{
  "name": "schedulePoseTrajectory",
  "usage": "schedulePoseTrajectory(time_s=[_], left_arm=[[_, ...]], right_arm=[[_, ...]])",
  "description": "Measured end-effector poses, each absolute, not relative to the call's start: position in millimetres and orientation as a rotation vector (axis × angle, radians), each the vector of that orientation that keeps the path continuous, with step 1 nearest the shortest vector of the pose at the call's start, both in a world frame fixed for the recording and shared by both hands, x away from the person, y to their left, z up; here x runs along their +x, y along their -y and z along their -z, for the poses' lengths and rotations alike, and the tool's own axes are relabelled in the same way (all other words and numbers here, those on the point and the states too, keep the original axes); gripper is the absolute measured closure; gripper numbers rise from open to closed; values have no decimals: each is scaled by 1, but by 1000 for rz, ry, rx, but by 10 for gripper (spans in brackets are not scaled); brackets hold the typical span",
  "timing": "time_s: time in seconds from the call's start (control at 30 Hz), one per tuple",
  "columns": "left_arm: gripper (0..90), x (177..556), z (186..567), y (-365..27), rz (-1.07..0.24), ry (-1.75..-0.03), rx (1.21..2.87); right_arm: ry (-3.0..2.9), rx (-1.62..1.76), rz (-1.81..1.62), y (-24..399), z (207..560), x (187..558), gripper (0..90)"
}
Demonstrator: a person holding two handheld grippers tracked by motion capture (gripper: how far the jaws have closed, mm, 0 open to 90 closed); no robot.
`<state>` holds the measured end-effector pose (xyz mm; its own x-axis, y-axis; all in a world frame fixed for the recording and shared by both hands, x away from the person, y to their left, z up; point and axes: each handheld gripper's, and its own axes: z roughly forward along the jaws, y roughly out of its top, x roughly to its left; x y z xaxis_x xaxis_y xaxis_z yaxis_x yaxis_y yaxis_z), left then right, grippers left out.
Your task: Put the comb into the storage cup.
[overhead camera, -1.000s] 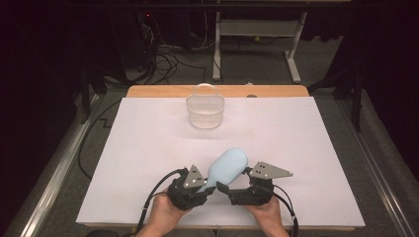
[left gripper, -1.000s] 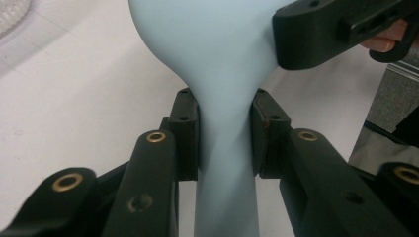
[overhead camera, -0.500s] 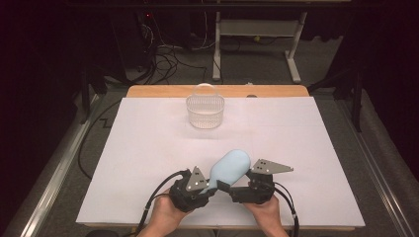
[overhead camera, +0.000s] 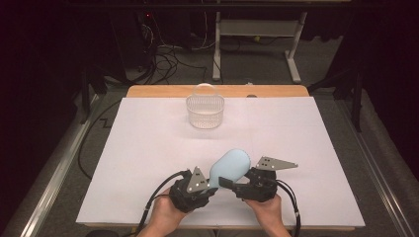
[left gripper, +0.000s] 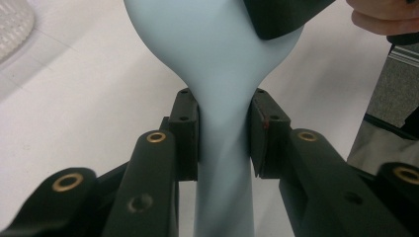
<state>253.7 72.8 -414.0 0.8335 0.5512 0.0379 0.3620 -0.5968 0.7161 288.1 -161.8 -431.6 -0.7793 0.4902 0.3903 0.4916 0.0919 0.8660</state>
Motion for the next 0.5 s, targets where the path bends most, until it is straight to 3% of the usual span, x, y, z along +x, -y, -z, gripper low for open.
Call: schedulePoseTrajectory(time_s=[0.5], left_arm=[[675,255,413,-73,-329,-667,2270]], right_arm=[[2252,-996,1841,164,426,292,499]])
